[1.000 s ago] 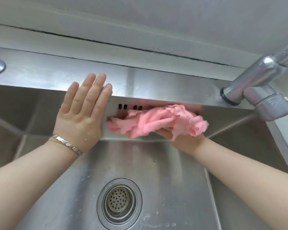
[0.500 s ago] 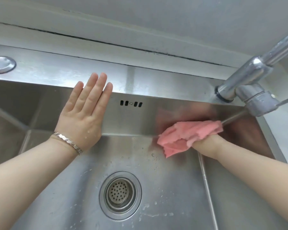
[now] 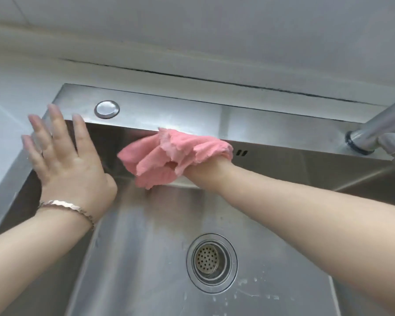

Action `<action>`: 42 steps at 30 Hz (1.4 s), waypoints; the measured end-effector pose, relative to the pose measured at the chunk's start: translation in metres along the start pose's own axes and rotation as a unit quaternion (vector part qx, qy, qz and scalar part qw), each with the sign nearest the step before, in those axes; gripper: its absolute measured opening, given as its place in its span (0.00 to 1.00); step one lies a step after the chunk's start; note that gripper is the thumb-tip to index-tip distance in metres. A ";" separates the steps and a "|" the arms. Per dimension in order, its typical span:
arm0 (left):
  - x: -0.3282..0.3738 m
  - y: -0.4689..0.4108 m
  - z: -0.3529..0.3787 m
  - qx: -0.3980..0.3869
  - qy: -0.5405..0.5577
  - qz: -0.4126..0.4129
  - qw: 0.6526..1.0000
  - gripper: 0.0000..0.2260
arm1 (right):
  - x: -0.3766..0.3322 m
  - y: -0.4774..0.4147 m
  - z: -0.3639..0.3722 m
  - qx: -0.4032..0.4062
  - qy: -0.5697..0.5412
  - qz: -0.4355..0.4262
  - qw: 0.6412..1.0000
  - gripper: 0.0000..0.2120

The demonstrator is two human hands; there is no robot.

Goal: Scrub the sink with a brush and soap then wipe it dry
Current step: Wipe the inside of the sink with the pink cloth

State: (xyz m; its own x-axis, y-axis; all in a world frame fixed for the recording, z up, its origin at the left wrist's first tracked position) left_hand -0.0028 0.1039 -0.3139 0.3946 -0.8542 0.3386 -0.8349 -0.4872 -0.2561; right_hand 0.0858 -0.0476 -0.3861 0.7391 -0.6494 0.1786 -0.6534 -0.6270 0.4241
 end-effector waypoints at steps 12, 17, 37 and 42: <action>-0.047 -0.010 0.005 -0.182 -0.156 -0.072 0.968 0.38 | -0.015 -0.012 -0.001 -0.088 0.088 0.057 0.991 0.15; -0.044 -0.007 0.012 -0.152 -0.181 0.005 0.972 0.35 | -0.080 -0.077 -0.008 -0.131 -0.087 0.058 0.986 0.08; -0.053 -0.012 0.014 -0.081 -0.135 0.027 0.987 0.39 | 0.128 0.118 0.151 -0.186 -0.336 0.414 0.825 0.17; -0.058 -0.015 -0.009 -0.069 -0.035 0.015 0.997 0.30 | 0.260 0.056 0.398 -0.125 -0.280 0.383 0.871 0.27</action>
State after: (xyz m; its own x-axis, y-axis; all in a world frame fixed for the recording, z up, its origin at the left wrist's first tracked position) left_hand -0.0169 0.1622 -0.3214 0.3898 -0.8811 0.2680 -0.8896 -0.4354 -0.1377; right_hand 0.1760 -0.4231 -0.6692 -0.1405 -0.9881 0.0626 -0.8120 0.1512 0.5637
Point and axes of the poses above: each hand's wrist, its own y-axis away from the middle knuckle, its own z-axis out of the palm, x = y × z, the point moved 9 cm from there along -y, towards the middle knuckle, and after that the axes turned 10 degrees about y, right-handed, at the moved point
